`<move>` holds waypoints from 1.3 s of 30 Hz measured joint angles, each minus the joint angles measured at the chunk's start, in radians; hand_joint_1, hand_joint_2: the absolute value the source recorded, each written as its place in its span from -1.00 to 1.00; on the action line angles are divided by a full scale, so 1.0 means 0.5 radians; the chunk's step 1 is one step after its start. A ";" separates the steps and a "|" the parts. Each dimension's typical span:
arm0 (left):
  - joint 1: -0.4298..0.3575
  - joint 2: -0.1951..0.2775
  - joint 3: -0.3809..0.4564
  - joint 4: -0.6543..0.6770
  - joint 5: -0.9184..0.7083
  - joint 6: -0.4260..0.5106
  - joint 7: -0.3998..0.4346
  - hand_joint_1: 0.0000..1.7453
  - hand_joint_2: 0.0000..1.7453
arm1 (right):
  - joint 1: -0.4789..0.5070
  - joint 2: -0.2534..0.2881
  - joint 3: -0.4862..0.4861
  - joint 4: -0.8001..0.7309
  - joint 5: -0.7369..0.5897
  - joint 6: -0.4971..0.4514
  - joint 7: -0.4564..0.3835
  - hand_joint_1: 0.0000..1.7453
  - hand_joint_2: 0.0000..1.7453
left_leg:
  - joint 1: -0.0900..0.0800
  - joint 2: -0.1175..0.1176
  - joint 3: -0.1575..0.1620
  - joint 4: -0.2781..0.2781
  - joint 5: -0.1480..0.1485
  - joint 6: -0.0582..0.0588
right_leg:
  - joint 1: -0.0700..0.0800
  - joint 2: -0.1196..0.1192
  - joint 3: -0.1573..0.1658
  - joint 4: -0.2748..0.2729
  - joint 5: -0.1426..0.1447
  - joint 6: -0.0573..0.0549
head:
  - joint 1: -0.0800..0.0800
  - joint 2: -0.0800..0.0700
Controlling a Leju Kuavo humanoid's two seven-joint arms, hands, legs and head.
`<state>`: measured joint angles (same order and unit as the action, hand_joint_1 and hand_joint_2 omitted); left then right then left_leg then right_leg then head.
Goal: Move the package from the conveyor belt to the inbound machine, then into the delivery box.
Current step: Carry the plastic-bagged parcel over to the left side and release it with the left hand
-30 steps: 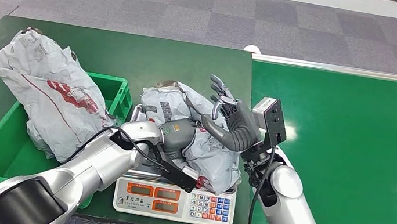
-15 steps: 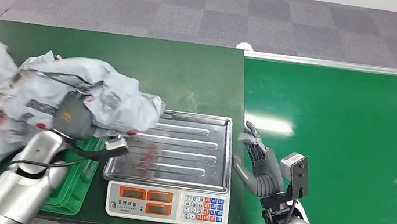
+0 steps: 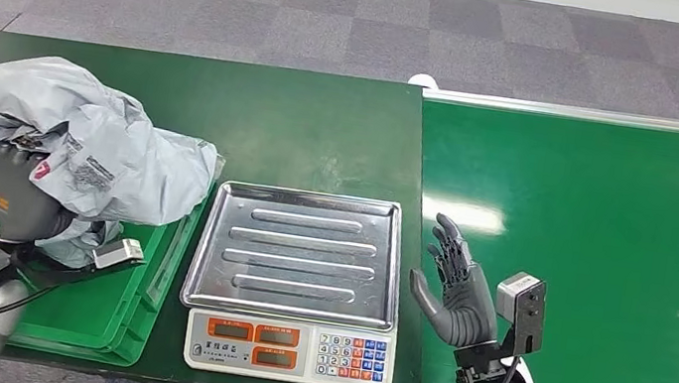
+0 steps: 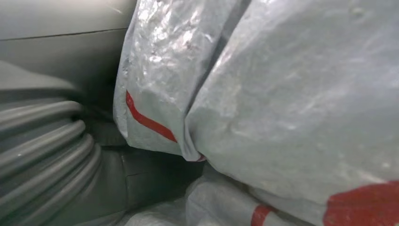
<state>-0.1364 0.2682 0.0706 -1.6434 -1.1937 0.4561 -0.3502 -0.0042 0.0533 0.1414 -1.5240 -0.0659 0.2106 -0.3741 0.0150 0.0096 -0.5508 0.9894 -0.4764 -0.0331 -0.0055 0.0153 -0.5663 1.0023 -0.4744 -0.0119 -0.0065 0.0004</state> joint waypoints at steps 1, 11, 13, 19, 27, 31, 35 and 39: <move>0.005 0.004 0.004 -0.013 0.010 -0.017 0.005 1.00 1.00 | 0.000 0.000 0.000 0.000 -0.003 0.000 0.001 -1.00 1.00 | 0.000 0.000 0.000 0.000 0.000 0.000 | 0.000 0.000 0.000 0.000 0.000 0.000 | 0.000 0.000; 0.029 0.075 0.056 -0.005 0.277 -0.634 0.056 -1.00 1.00 | 0.029 0.001 -0.029 -0.029 -0.011 0.012 0.008 -1.00 1.00 | 0.000 -0.001 0.000 0.000 0.000 0.000 | 0.000 -0.001 0.000 0.000 0.000 0.000 | 0.000 0.000; 0.037 0.082 0.061 0.004 0.293 -0.646 0.047 -1.00 1.00 | 0.038 0.001 -0.032 -0.034 -0.011 0.012 0.009 -1.00 1.00 | 0.000 -0.001 -0.001 0.000 0.000 0.000 | 0.000 -0.001 0.000 0.000 0.000 0.000 | 0.000 0.000; 0.061 0.089 0.063 0.026 0.262 -0.644 0.060 -1.00 1.00 | 0.047 0.012 -0.032 -0.045 -0.007 0.018 0.012 -1.00 1.00 | 0.000 -0.001 -0.001 0.000 0.000 0.000 | 0.000 -0.001 0.000 0.000 0.000 0.000 | 0.000 0.000; 0.035 0.120 0.064 0.108 0.216 -0.641 0.096 -1.00 1.00 | 0.049 0.034 -0.032 -0.068 0.010 0.017 0.031 -1.00 1.00 | 0.000 -0.001 0.000 0.000 0.001 0.000 | 0.000 -0.001 0.000 0.000 0.000 0.000 | 0.000 0.000; 0.005 0.137 0.066 0.158 0.142 -0.629 0.165 -1.00 1.00 | 0.048 0.036 -0.032 -0.068 0.016 0.013 0.045 -1.00 1.00 | 0.000 -0.001 0.000 0.000 0.001 -0.001 | 0.000 -0.001 0.000 0.000 0.000 0.000 | 0.000 0.000; -0.015 0.151 0.071 0.197 0.051 -0.630 0.270 -1.00 1.00 | 0.047 0.045 -0.034 -0.068 0.021 0.012 0.049 -1.00 1.00 | 0.000 -0.001 0.000 0.001 0.001 -0.001 | 0.000 -0.001 0.000 0.000 0.000 0.000 | 0.000 0.000; -0.026 0.159 0.084 0.226 -0.010 -0.630 0.329 -1.00 1.00 | 0.047 0.051 -0.035 -0.069 0.023 0.012 0.051 -1.00 1.00 | 0.000 -0.001 -0.001 0.000 0.001 -0.001 | 0.000 -0.001 -0.001 0.000 0.000 0.000 | 0.000 0.000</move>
<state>-0.1493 0.3478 0.1124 -1.5305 -1.1986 0.1411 -0.1858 0.0192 0.0790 0.1240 -1.5583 -0.0543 0.2167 -0.3488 0.0152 0.0090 -0.5510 0.9896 -0.4759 -0.0334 -0.0054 0.0149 -0.5666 1.0022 -0.4744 -0.0120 -0.0066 0.0004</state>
